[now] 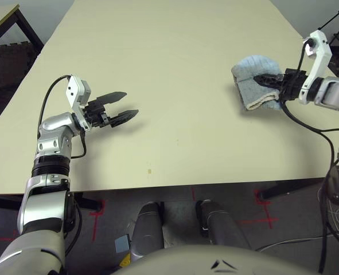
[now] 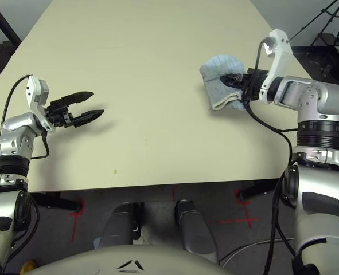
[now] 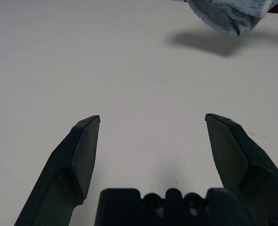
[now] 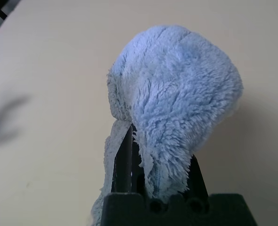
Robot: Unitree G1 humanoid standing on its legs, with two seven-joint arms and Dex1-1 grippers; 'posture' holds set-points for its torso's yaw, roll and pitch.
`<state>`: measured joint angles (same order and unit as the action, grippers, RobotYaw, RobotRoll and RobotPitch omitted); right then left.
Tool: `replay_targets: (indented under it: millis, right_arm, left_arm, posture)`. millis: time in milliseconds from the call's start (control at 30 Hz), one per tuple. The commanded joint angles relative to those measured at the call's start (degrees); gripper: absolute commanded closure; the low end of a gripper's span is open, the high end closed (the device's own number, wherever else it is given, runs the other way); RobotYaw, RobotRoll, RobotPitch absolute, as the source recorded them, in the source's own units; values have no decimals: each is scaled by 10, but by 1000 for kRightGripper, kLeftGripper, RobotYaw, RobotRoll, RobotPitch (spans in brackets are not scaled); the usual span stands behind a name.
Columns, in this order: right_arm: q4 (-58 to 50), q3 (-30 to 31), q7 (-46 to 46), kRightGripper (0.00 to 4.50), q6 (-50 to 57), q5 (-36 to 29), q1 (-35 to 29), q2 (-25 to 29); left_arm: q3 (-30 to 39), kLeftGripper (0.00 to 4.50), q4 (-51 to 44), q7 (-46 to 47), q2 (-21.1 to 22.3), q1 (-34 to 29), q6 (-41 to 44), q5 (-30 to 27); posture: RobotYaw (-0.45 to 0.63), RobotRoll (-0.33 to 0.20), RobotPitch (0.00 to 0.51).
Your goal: Wipe the water off the table with a rag.
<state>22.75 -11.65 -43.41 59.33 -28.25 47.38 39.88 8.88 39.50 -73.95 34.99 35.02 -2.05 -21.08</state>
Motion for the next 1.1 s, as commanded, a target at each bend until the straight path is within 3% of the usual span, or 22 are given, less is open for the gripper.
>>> replay_targets:
  millis: [33,600,767,1000,1100]
  right_arm:
    - [34,21,-2,4425,-56,39,-10,19]
    - [259,88,8,4426,-306,188,9,-13]
    - [285,76,51,2704,-380,210,20,-15]
    - [271,65,42,29,-376,205,36,10]
    - [264,62,41,29,-381,209,38,22]
  left_arm:
    - [-5,0,17,-4,-1,4,-6,10]
    - [-2,0,18,-4,-1,6,-8,11]
    - [0,0,13,-4,2,2,-7,10]
    - [3,0,19,0,3,9,-11,10]
    - [5,0,24,5,3,14,-16,11]
  posture:
    - [-103,0,125]
    - [-86,0,125]
    - [-83,0,122]
    - [-89,0,117]
    - [-91,0,115]
